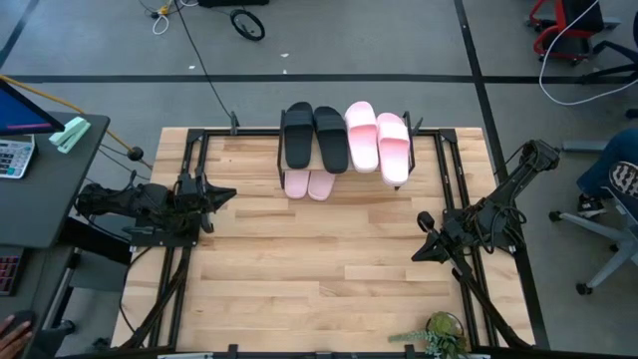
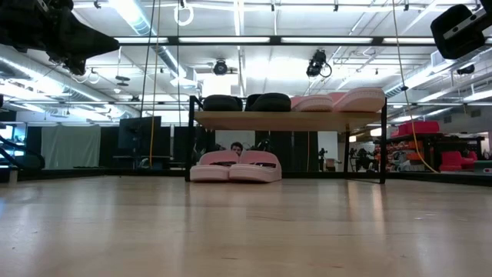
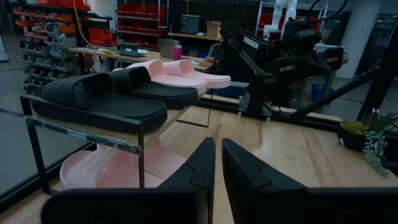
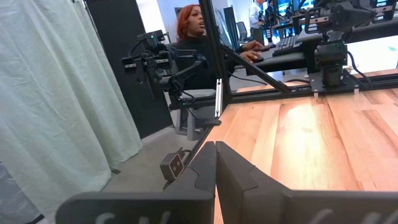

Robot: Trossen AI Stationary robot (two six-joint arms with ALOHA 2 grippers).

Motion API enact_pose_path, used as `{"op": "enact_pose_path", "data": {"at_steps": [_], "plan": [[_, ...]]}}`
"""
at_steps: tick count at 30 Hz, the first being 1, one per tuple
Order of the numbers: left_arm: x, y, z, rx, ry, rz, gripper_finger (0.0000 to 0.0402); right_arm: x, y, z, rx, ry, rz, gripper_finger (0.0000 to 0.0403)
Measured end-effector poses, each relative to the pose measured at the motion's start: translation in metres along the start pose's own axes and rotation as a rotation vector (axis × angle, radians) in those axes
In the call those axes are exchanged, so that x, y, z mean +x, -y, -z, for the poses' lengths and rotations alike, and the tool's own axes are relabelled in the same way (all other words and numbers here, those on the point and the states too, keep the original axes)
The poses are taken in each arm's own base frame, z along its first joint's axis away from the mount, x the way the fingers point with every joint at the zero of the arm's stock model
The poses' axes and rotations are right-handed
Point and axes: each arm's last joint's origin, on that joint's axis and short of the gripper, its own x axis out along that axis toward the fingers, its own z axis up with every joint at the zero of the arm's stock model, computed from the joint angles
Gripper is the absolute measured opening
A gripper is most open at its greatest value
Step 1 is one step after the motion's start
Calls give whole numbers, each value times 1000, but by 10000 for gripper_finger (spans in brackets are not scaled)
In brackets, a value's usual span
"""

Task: Pick and place slides into the shelf
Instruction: Return to Home Position

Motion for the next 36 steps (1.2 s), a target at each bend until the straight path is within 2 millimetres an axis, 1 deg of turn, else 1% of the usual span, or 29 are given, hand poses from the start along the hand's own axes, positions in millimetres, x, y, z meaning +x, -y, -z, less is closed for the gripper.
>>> {"op": "enact_pose_path", "data": {"at_steps": [6, 16, 27, 36], "plan": [[0, 0, 0, 0, 0, 0, 38, 0, 0, 0, 0, 0, -1, 9], [0, 0, 0, 0, 0, 0, 25, 0, 0, 0, 0, 0, 0, 9], [0, 0, 0, 0, 1, 0, 37, 0, 0, 0, 0, 0, 0, 9], [0, 0, 0, 0, 0, 0, 23, 0, 0, 0, 0, 0, 0, 9]]}}
